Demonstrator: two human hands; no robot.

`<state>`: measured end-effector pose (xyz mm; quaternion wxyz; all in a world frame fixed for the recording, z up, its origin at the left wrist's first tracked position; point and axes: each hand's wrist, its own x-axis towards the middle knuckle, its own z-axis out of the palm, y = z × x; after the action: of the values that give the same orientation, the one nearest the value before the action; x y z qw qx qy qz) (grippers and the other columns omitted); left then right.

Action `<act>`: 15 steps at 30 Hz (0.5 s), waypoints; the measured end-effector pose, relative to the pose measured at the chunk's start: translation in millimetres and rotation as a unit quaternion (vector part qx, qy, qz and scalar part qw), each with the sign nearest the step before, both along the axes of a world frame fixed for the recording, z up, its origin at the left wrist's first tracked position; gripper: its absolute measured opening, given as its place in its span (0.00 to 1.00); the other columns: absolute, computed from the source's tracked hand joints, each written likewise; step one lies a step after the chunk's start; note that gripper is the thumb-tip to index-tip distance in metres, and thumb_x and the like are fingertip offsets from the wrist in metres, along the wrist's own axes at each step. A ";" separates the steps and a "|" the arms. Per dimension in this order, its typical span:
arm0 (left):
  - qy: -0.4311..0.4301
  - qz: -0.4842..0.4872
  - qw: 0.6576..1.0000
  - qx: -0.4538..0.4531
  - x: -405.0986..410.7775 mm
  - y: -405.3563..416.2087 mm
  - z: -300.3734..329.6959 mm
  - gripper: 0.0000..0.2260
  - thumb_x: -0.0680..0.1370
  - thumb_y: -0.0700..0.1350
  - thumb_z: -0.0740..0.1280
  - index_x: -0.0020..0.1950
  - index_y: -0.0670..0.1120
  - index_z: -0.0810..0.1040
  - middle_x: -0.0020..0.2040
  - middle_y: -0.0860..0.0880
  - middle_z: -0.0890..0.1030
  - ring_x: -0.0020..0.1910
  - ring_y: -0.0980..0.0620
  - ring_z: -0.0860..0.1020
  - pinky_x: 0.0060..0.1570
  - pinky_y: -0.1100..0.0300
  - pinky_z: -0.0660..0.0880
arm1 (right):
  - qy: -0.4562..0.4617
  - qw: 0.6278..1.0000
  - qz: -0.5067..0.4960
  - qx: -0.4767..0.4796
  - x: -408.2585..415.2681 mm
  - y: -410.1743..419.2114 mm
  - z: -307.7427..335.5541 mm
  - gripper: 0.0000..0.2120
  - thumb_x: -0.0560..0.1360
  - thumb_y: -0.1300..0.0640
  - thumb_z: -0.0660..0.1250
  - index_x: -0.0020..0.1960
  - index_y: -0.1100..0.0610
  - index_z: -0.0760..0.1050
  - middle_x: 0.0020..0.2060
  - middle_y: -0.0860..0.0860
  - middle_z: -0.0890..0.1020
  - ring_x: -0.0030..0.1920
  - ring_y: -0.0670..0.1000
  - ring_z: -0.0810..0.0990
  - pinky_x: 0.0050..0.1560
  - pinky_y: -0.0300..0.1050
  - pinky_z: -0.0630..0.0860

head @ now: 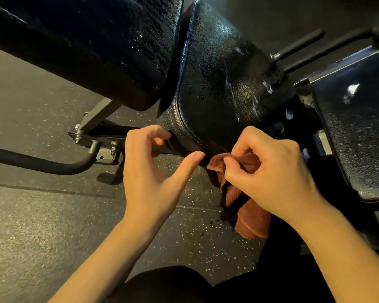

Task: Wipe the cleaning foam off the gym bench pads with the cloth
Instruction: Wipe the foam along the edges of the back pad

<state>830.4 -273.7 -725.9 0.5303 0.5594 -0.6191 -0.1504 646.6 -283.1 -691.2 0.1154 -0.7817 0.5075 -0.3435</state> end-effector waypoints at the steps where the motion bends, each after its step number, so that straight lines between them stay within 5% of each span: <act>1: 0.001 0.002 1.000 -0.004 0.1 -1.0 -0.6 0.21 0.69 0.55 0.75 0.53 0.59 0.66 0.50 0.51 0.71 0.49 0.47 0.75 0.48 0.47 0.75 | -0.001 1.000 -0.002 0.005 -4.3 2.7 -3.6 0.08 0.68 0.57 0.69 0.36 0.55 0.70 0.24 0.45 0.71 0.33 0.49 0.74 0.25 0.34 0.67; 8: 0.010 0.023 0.999 -0.034 -7.6 2.0 -8.3 0.21 0.71 0.55 0.74 0.55 0.55 0.67 0.52 0.62 0.67 0.51 0.48 0.74 0.50 0.51 0.74 | -0.027 0.994 -0.057 0.086 -41.7 17.8 -27.5 0.11 0.70 0.57 0.72 0.34 0.53 0.70 0.23 0.44 0.72 0.29 0.44 0.75 0.24 0.30 0.64; 15: 0.042 0.034 0.998 -0.038 -12.1 1.8 -17.1 0.19 0.71 0.56 0.73 0.54 0.57 0.65 0.54 0.56 0.67 0.53 0.46 0.72 0.53 0.55 0.72 | -0.087 0.965 -0.165 0.187 -77.8 38.3 -47.8 0.11 0.70 0.59 0.73 0.34 0.52 0.73 0.26 0.44 0.78 0.30 0.39 0.77 0.27 0.29 0.68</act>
<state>818.3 -271.9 -743.0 0.5820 0.5521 -0.5822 -0.1322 568.9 -244.7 -739.0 0.2445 -0.6193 0.6723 -0.3234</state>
